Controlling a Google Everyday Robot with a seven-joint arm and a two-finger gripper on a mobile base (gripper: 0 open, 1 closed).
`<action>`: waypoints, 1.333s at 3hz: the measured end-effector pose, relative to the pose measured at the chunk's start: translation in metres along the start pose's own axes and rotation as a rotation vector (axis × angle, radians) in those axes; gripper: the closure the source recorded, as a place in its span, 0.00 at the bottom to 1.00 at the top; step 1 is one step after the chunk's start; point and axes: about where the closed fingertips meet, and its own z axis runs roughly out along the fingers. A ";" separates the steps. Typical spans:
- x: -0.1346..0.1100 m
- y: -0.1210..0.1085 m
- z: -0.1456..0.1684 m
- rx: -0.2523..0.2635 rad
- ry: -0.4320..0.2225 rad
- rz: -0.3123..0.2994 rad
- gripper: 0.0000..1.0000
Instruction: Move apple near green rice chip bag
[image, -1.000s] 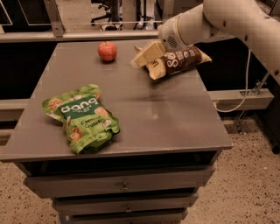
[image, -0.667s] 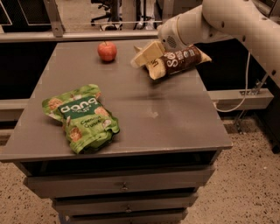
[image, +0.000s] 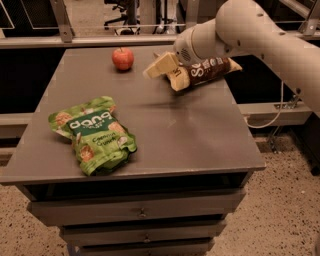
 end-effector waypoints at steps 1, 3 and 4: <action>-0.013 -0.015 0.025 0.031 -0.038 -0.009 0.00; -0.030 -0.032 0.104 -0.018 -0.075 -0.045 0.00; -0.025 -0.027 0.138 -0.045 -0.077 -0.023 0.00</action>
Offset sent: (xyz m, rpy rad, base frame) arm 0.0985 0.0487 0.0008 0.0293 -0.0999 0.0422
